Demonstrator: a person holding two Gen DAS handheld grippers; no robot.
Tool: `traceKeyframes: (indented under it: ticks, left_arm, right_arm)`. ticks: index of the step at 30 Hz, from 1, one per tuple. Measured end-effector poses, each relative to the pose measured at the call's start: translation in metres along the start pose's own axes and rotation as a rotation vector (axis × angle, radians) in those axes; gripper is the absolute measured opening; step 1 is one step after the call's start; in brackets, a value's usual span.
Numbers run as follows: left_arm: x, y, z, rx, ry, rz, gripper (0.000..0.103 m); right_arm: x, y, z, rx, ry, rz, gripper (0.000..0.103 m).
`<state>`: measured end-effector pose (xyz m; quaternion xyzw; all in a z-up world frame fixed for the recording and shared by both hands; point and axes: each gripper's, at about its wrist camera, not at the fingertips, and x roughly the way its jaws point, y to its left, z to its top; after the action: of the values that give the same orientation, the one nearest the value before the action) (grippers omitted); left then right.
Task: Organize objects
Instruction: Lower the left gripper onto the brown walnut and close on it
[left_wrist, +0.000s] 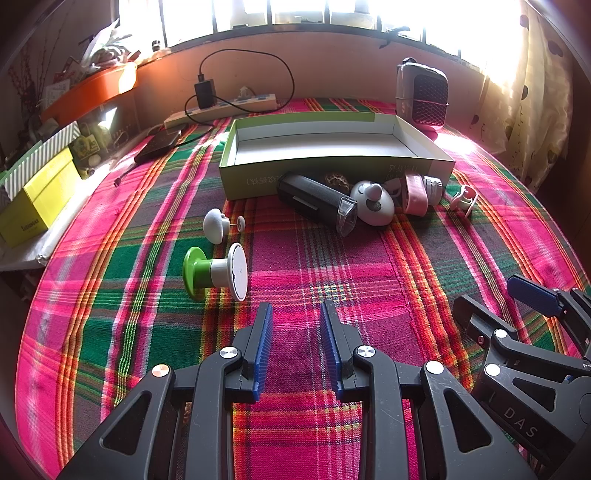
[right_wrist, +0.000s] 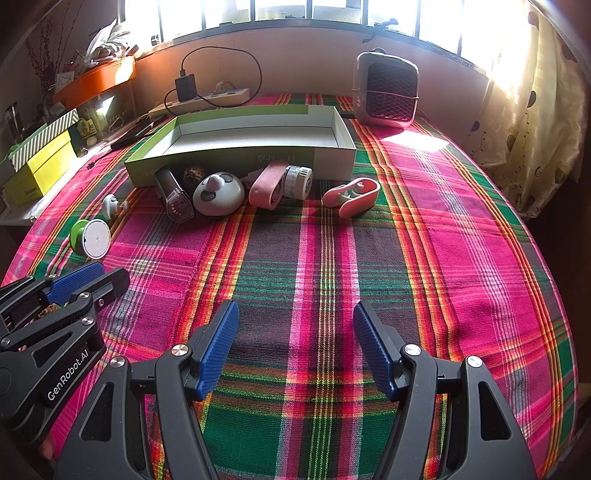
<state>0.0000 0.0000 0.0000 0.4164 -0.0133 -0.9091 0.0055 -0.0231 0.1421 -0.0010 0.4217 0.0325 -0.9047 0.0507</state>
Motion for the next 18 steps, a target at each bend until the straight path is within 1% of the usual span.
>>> traceKeyframes:
  ticks: [13,18]
  left_arm:
    - [-0.0001,-0.0001,-0.0001,0.0,0.0,0.0,0.025]
    - [0.0002,-0.0009,0.0004,0.01,-0.002,-0.002,0.025]
  right_arm:
    - [-0.0032,-0.0018,-0.0048,0.002,0.0,-0.002,0.065]
    - [-0.0004,0.0016,-0.0021,-0.027,0.001,0.011,0.065]
